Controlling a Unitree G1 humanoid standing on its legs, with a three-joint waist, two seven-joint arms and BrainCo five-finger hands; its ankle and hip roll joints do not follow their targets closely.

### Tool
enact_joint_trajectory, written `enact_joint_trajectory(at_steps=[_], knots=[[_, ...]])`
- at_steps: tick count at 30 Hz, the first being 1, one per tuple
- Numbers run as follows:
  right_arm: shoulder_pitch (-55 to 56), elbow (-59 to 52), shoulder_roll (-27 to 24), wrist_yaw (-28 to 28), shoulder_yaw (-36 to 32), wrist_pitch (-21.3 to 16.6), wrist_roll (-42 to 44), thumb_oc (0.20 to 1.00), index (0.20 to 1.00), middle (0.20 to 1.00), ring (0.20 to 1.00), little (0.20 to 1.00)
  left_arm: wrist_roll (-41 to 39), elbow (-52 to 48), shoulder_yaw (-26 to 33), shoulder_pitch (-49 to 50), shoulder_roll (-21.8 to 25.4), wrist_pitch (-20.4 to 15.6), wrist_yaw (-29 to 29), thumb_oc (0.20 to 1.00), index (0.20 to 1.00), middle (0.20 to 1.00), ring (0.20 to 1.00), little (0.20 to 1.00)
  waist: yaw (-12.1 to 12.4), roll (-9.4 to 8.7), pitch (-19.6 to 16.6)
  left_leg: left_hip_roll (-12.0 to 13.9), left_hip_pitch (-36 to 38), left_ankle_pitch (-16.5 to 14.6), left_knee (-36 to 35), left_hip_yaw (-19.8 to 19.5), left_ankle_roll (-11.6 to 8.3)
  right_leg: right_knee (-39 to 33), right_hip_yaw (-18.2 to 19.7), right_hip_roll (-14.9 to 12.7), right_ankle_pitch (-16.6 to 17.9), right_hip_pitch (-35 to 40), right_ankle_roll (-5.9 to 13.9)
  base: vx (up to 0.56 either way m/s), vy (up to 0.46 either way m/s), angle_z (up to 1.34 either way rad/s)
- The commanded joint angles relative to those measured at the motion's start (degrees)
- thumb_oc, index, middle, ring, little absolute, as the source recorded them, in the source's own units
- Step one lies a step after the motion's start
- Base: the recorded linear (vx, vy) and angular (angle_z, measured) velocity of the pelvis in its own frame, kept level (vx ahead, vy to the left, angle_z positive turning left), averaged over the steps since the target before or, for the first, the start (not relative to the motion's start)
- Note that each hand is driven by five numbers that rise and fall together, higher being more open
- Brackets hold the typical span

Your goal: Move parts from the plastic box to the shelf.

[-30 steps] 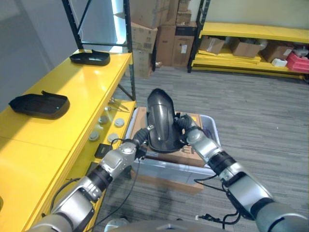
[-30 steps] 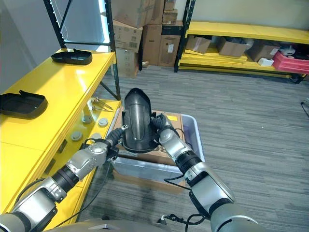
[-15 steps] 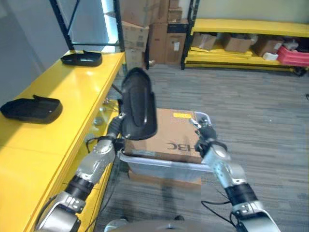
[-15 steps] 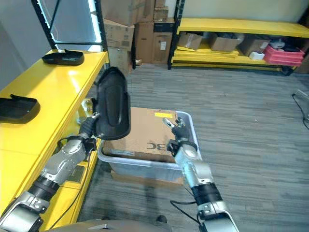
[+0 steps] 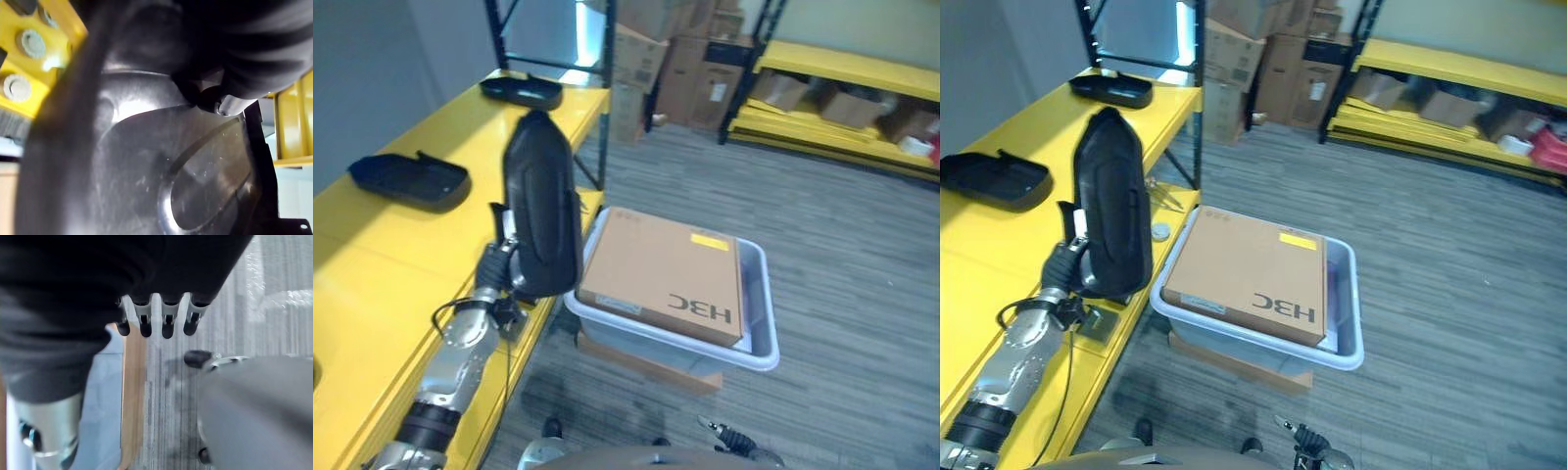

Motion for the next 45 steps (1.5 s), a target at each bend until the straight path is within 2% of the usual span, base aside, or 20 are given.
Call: enact_joint_trajectory(at_steps=[1, 6, 7, 8, 9, 13, 14, 17, 19, 25, 30, 31, 32, 34, 35, 37, 38, 39, 42, 45], knots=[[-4.1, -6.2, -3.8, 2.0, 0.8, -2.4, -3.1, 1.0, 1.0, 1.0, 1.0, 1.0, -0.5, -10.6, 6.2, -2.3, 0.4, -9.6, 0.2, 0.2, 0.2, 0.2, 0.2, 0.2, 2.7, 2.48, 1.2, 2.5, -6.3, 2.2, 0.7, -3.3, -2.7, 4.3, -1.3, 1.8, -6.5, 1.3, 0.9, -0.13, -0.232, 0.57], [-2.9, -7.1, -4.1, 1.4, 1.2, -2.6, -4.3, 1.0, 1.0, 1.0, 1.0, 1.0, -2.9, -14.6, 9.4, -0.3, 1.0, -9.6, -2.4, 0.2, 0.2, 0.2, 0.2, 0.2, 3.2, 3.22, 2.3, 4.4, -9.6, 7.3, 0.9, 1.3, -4.18, 1.1, -5.7, 2.4, -5.1, 3.1, 1.09, -0.09, -0.135, 0.55], [-2.1, -7.5, -4.2, 1.7, 1.1, -2.5, -5.0, 1.0, 1.0, 1.0, 1.0, 1.0, -2.8, -15.7, 10.3, 0.0, 1.6, -9.6, -2.3, 0.2, 0.2, 0.2, 0.2, 0.2, 3.0, 3.34, 2.6, 5.5, -10.5, 8.4, 1.4, 4.7, -4.69, 0.4, -8.1, 2.3, -4.3, 3.4, 1.26, -0.13, -0.164, 1.49], [-0.8, -7.4, -4.1, 1.3, 2.2, -3.1, -6.5, 1.0, 1.0, 1.0, 1.0, 1.0, -1.7, -17.5, 11.6, 0.5, 2.6, -9.2, -0.6, 0.2, 0.2, 0.2, 0.2, 0.2, 2.7, 2.88, 2.5, 6.6, -10.6, 7.9, 3.3, 9.2, -6.14, -1.0, -12.1, 1.9, -3.5, 4.0, 1.65, -0.12, -0.128, 1.84], [-0.8, -7.3, -4.0, 1.6, 2.4, -3.0, -7.0, 1.0, 1.0, 1.0, 1.0, 1.0, -1.5, -17.7, 11.7, 0.5, 2.7, -9.2, -0.1, 0.2, 0.2, 0.2, 0.2, 0.2, 2.6, 2.81, 2.5, 6.6, -10.7, 7.7, 3.7, 9.4, -6.14, -1.1, -12.4, 1.9, -3.5, 4.0, 1.65, -0.14, -0.069, 2.58], [-0.6, -4.3, -2.8, 1.0, 4.3, -3.0, -8.7, 1.0, 1.0, 1.0, 1.0, 1.0, 2.6, -18.8, 13.7, 0.9, 3.0, -8.2, 5.4, 0.2, 0.2, 0.2, 0.2, 0.2, 2.9, 2.0, 2.5, 5.4, -9.6, 2.8, 8.6, 15.3, -4.44, -0.1, -16.5, 0.4, -2.8, 3.2, 1.51, -0.1, 0.044, 1.1], [-0.8, -1.8, -1.6, 0.2, 5.4, -4.1, -9.4, 1.0, 1.0, 1.0, 1.0, 1.0, 2.7, -18.4, 14.9, 1.1, 3.1, -7.0, 6.0, 0.2, 0.2, 0.2, 0.2, 0.2, 3.1, 1.98, 2.4, 4.0, -8.2, 0.8, 7.6, 19.0, -3.27, 0.1, -18.4, -0.1, -2.6, 3.6, 1.8, -0.09, 0.1, 1.25], [-1.4, 0.2, -0.5, -0.3, 6.3, -3.9, -10.2, 1.0, 1.0, 1.0, 1.0, 1.0, 4.3, -17.6, 16.6, 2.3, 3.4, -6.2, 7.1, 0.2, 0.2, 0.2, 0.2, 0.2, 4.1, 2.34, 2.0, 2.5, -7.0, 0.9, 4.6, 20.3, -2.82, -0.8, -19.6, 0.1, -2.5, 4.9, 2.18, -0.01, 0.115, 1.32], [-2.8, 2.0, 0.4, -0.7, 6.8, -2.1, -9.9, 1.0, 1.0, 1.0, 1.0, 1.0, 4.4, -16.6, 18.9, 4.8, 3.8, -6.3, 8.0, 0.2, 0.2, 0.2, 0.2, 0.2, 6.2, 2.81, 1.5, -0.4, -4.9, 0.9, 0.8, 17.8, -1.95, -1.1, -19.7, 0.2, -2.8, 6.1, 2.58, 0.06, 0.246, 1.18], [-6.6, 4.7, 1.2, -1.3, 6.8, 0.0, -11.1, 1.0, 1.0, 1.0, 1.0, 1.0, 4.0, -16.0, 23.9, 11.4, 3.1, -6.9, 5.0, 0.2, 0.2, 0.2, 0.2, 0.2, 10.7, 3.2, 0.8, -5.3, -3.6, -1.6, -0.9, 11.0, 0.58, 2.1, -18.1, -1.5, -5.4, 6.7, 3.34, 0.06, 0.236, 0.58], [-7.0, 3.8, 1.2, -1.8, 6.9, 0.8, -10.2, 1.0, 1.0, 1.0, 1.0, 1.0, 3.8, -15.8, 24.7, 12.9, 2.7, -7.2, 3.4, 0.2, 0.2, 0.2, 0.2, 0.2, 11.7, 3.37, 0.4, -7.2, -3.3, -2.6, -0.6, 9.3, 2.42, 8.0, -17.4, -2.8, -8.9, 6.5, 3.63, 0.08, 0.205, 0.17], [-6.6, 2.5, 1.2, -2.7, 6.1, 1.0, -8.4, 1.0, 1.0, 1.0, 1.0, 1.0, 3.0, -14.3, 23.6, 11.8, 3.3, -7.5, 2.3, 0.2, 0.2, 0.2, 0.2, 0.2, 10.6, 3.65, 0.9, -8.9, -2.3, -4.5, 0.1, 8.5, 5.27, 23.2, -15.4, -7.2, -8.1, 1.4, 5.61, 0.13, 0.368, 0.24], [-6.2, 2.1, 1.1, -2.4, 5.4, 1.4, -8.2, 1.0, 1.0, 1.0, 1.0, 1.0, 3.1, -13.6, 22.6, 10.8, 4.0, -8.0, 2.7, 0.2, 0.2, 0.2, 0.2, 0.2, 9.1, 3.9, 1.8, -9.7, -1.6, -6.0, 0.6, 8.3, 6.61, 31.6, -12.6, -8.4, -7.0, -2.9, 6.46, 0.14, 0.415, 0.42], [-5.9, 3.0, 0.9, -1.7, 4.5, 1.2, -9.1, 1.0, 1.0, 1.0, 1.0, 1.0, 1.8, -13.2, 20.8, 9.5, 5.1, -8.5, 3.9, 0.2, 0.2, 0.2, 0.2, 0.2, 6.1, 4.03, 3.8, -10.7, 0.2, -7.9, 1.2, 7.1, 7.32, 35.2, -7.2, -7.3, -4.8, -9.5, 7.05, 0.03, 0.077, 0.62], [-5.8, 4.1, 0.7, -1.1, 3.7, 0.5, -9.6, 1.0, 1.0, 1.0, 1.0, 1.0, 1.4, -13.8, 20.1, 8.6, 5.6, -8.0, 4.3, 0.2, 0.2, 0.2, 0.2, 0.2, 4.9, 4.29, 4.7, -10.2, 0.3, -7.5, 1.6, 6.5, 7.12, 30.8, -6.3, -6.2, -2.1, -11.1, 5.89, 0.01, -0.107, 0.58], [-5.6, 6.3, 0.4, 0.4, 2.7, -1.1, -10.0, 1.0, 1.0, 1.0, 1.0, 1.0, 1.2, -14.8, 19.2, 7.5, 6.3, -6.8, 5.1, 0.2, 0.2, 0.2, 0.2, 0.2, 3.5, 3.59, 5.8, -10.5, 1.5, -8.3, 1.2, 4.2, 6.38, 22.1, -3.4, -5.5, 0.9, -11.0, 6.28, 0.11, -0.225, 0.67], [-5.5, 7.3, 0.6, 0.7, 2.1, -2.0, -9.6, 1.0, 1.0, 1.0, 1.0, 1.0, 0.8, -15.2, 18.3, 7.3, 6.7, -6.7, 5.1, 0.2, 0.2, 0.2, 0.2, 0.2, 2.6, 2.78, 6.2, -10.8, 2.1, -9.2, 1.5, 2.5, 6.24, 16.3, -0.4, -5.0, 4.1, -11.5, 7.02, 0.27, -0.346, 1.02], [-4.9, 7.0, 1.0, 0.8, 1.6, -1.8, -9.4, 1.0, 1.0, 1.0, 1.0, 1.0, 0.2, -15.7, 18.2, 8.2, 6.9, -6.8, 4.2, 0.2, 0.2, 0.2, 0.2, 0.2, 1.9, 2.1, 6.1, -10.3, 2.8, -9.9, 1.6, 1.4, 6.22, 13.7, 2.1, -4.5, 5.3, -12.1, 7.41, 0.32, -0.348, 1.19], [-4.4, 8.4, 0.1, 2.0, 1.2, -2.5, -9.7, 1.0, 1.0, 1.0, 1.0, 1.0, -0.5, -16.8, 18.0, 8.5, 5.5, -4.9, 3.8, 0.2, 0.2, 0.2, 0.2, 0.2, 2.3, 1.23, 4.3, -8.3, 3.6, -8.9, 1.0, 2.1, 4.24, 5.2, -0.8, -3.1, 2.4, -6.2, 5.84, 0.3, -0.238, 0.95], [-4.4, 8.2, -0.4, 2.2, 1.1, -2.0, -9.6, 1.0, 1.0, 1.0, 1.0, 1.0, 0.0, -17.6, 17.1, 8.4, 4.1, -4.0, 3.8, 0.2, 0.2, 0.2, 0.2, 0.2, 2.2, 0.81, 3.5, -7.5, 3.5, -8.8, 1.3, 3.5, 3.5, 2.6, -1.5, -2.4, 1.8, -4.1, 4.93, 0.16, -0.099, 0.27]])
